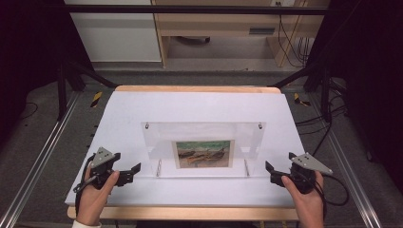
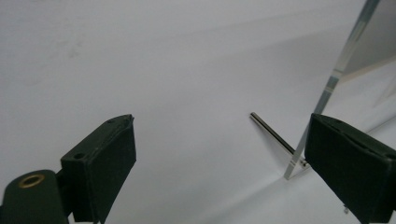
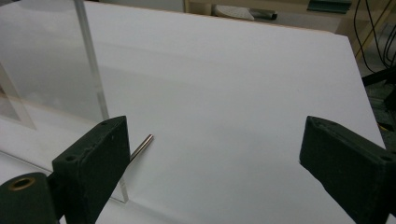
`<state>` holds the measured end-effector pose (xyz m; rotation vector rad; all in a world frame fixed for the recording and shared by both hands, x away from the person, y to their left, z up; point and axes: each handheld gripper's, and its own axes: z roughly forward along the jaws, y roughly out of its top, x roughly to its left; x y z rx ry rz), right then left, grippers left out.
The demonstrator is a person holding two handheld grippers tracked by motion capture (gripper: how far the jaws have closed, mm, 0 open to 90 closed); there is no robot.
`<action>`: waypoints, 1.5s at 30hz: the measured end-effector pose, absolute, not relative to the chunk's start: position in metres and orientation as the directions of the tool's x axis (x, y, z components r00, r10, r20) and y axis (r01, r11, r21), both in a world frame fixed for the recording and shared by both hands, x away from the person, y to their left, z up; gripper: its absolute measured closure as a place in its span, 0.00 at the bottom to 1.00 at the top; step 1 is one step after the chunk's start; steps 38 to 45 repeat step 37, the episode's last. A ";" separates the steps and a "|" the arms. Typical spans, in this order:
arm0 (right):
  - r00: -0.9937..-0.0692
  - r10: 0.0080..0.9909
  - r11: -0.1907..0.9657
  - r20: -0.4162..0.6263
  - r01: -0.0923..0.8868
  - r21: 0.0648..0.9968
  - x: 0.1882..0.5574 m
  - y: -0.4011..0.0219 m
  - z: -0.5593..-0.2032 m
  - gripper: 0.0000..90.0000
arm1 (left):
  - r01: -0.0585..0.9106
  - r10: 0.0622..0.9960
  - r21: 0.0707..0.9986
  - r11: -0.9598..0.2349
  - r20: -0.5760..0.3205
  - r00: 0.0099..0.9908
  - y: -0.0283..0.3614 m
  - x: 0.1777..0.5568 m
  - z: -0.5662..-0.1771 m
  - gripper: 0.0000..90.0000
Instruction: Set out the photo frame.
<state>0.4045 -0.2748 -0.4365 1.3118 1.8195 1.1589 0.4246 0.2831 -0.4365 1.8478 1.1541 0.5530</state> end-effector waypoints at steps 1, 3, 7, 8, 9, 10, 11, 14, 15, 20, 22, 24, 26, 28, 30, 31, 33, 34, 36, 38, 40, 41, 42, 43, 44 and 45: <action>-0.320 0.947 0.125 0.017 0.417 0.900 0.405 -0.276 -0.437 0.10 | 0.496 0.883 0.846 -0.195 -0.068 0.464 0.286 0.425 -0.437 0.09; -0.309 0.951 0.119 0.020 0.424 0.898 0.406 -0.278 -0.438 0.10 | 0.499 0.889 0.847 -0.185 -0.072 0.453 0.290 0.426 -0.437 0.09; -0.290 0.957 0.111 0.023 0.439 0.892 0.407 -0.283 -0.440 0.11 | 0.504 0.899 0.844 -0.186 -0.062 0.434 0.297 0.427 -0.439 0.10; -0.284 0.959 0.107 0.027 0.447 0.888 0.408 -0.284 -0.441 0.11 | 0.506 0.901 0.841 -0.188 -0.057 0.430 0.298 0.428 -0.439 0.10; -0.279 0.960 0.110 0.023 0.452 0.885 0.409 -0.285 -0.442 0.11 | 0.508 0.903 0.840 -0.189 -0.054 0.426 0.299 0.428 -0.440 0.10; -0.276 0.961 0.106 0.028 0.458 0.883 0.409 -0.286 -0.443 0.11 | 0.510 0.905 0.839 -0.190 -0.051 0.421 0.300 0.429 -0.440 0.10; -0.275 0.961 0.103 0.033 0.465 0.879 0.410 -0.287 -0.443 0.11 | 0.511 0.907 0.838 -0.193 -0.047 0.419 0.301 0.429 -0.441 0.10; -0.263 0.964 0.103 0.030 0.479 0.872 0.412 -0.290 -0.446 0.11 | 0.516 0.912 0.832 -0.204 -0.031 0.410 0.303 0.430 -0.443 0.10; -0.260 0.965 0.099 0.036 0.488 0.868 0.412 -0.290 -0.447 0.11 | 0.517 0.912 0.830 -0.208 -0.027 0.409 0.304 0.431 -0.443 0.10; -0.254 0.967 0.104 0.033 0.510 0.854 0.416 -0.293 -0.451 0.13 | 0.534 0.916 0.815 -0.225 -0.009 0.401 0.305 0.433 -0.446 0.10; -0.252 0.967 0.105 0.039 0.533 0.839 0.417 -0.294 -0.454 0.13 | 0.549 0.919 0.802 -0.237 0.002 0.394 0.305 0.433 -0.448 0.10; -0.248 0.968 0.113 0.037 0.560 0.821 0.419 -0.295 -0.457 0.13 | 0.567 0.921 0.784 -0.252 0.014 0.390 0.306 0.434 -0.450 0.10; -0.244 0.969 0.111 0.044 0.588 0.801 0.421 -0.295 -0.460 0.13 | 0.583 0.920 0.765 -0.273 0.031 0.391 0.307 0.435 -0.451 0.10; -0.246 0.968 0.122 0.043 0.615 0.779 0.421 -0.295 -0.462 0.14 | 0.585 0.922 0.765 -0.271 0.030 0.387 0.306 0.435 -0.452 0.10; -0.243 0.969 0.122 0.045 0.627 0.769 0.422 -0.295 -0.464 0.14 | 0.585 0.919 0.760 -0.282 0.040 0.392 0.305 0.435 -0.452 0.10; -0.244 0.969 0.127 0.041 0.630 0.766 0.422 -0.295 -0.464 0.15 | 0.586 0.918 0.756 -0.291 0.050 0.392 0.305 0.436 -0.453 0.10; -0.240 0.970 0.134 0.033 0.644 0.754 0.422 -0.294 -0.466 0.17 | 0.592 0.915 0.742 -0.314 0.070 0.397 0.303 0.436 -0.455 0.10; -0.242 0.970 0.139 0.028 0.645 0.752 0.422 -0.294 -0.466 0.17 | 0.595 0.914 0.737 -0.321 0.076 0.399 0.303 0.436 -0.455 0.10; -0.245 0.969 0.141 0.027 0.642 0.754 0.422 -0.294 -0.466 0.21 | 0.593 0.912 0.737 -0.324 0.077 0.403 0.302 0.437 -0.456 0.12; -0.248 0.968 0.140 0.029 0.637 0.758 0.421 -0.293 -0.465 0.22 | 0.590 0.911 0.739 -0.327 0.080 0.405 0.301 0.436 -0.455 0.12; -0.248 0.968 0.140 0.029 0.637 0.758 0.421 -0.293 -0.465 0.22 | 0.590 0.911 0.739 -0.327 0.080 0.405 0.301 0.436 -0.455 0.12; -0.248 0.968 0.140 0.029 0.637 0.758 0.421 -0.293 -0.465 0.22 | 0.590 0.911 0.739 -0.327 0.080 0.405 0.301 0.436 -0.455 0.12; -0.248 0.968 0.140 0.029 0.637 0.758 0.421 -0.293 -0.465 0.22 | 0.590 0.911 0.739 -0.327 0.080 0.405 0.301 0.436 -0.455 0.12; -0.248 0.968 0.140 0.029 0.637 0.758 0.421 -0.293 -0.465 0.22 | 0.590 0.911 0.739 -0.327 0.080 0.405 0.301 0.436 -0.455 0.12; -0.248 0.968 0.140 0.029 0.637 0.758 0.421 -0.293 -0.465 0.22 | 0.590 0.911 0.739 -0.327 0.080 0.405 0.301 0.436 -0.455 0.12; -0.248 0.968 0.140 0.029 0.637 0.758 0.421 -0.293 -0.465 0.22 | 0.590 0.911 0.739 -0.327 0.080 0.405 0.301 0.436 -0.455 0.12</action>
